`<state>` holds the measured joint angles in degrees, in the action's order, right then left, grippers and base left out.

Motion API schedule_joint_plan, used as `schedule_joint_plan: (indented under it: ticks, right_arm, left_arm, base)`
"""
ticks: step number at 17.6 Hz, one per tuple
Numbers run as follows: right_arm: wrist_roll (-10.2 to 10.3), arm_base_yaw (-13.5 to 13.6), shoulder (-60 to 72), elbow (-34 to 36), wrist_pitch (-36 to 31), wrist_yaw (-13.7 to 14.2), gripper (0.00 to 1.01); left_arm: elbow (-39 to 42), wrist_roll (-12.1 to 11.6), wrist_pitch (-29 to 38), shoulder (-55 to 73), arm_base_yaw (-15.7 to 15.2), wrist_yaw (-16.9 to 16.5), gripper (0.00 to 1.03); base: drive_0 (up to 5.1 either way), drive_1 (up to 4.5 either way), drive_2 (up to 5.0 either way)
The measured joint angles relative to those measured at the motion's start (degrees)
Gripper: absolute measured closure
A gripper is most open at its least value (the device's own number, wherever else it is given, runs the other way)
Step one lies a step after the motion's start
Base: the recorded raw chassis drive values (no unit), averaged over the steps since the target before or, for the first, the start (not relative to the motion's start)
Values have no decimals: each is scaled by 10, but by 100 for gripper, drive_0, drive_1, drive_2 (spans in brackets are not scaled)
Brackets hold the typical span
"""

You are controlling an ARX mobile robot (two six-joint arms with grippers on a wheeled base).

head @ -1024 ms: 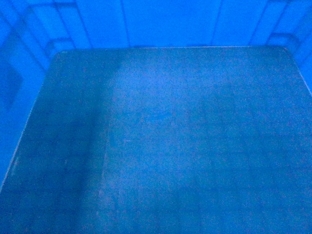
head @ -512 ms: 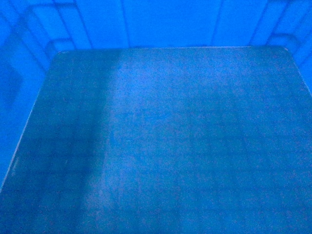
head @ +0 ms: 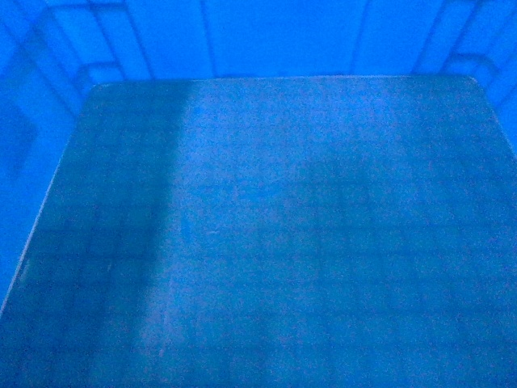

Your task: Place box next to blue box on left shelf

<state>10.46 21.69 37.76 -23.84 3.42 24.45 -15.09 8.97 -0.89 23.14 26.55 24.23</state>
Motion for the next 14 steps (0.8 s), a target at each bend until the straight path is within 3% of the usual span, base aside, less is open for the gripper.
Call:
schedule_joint_plan:
  ticks: [14]
  right_arm:
    - [0,0,0,0,0,1,83]
  left_arm:
    - [0,0,0,0,0,0,94]
  base:
    - [-138,-138,-138]
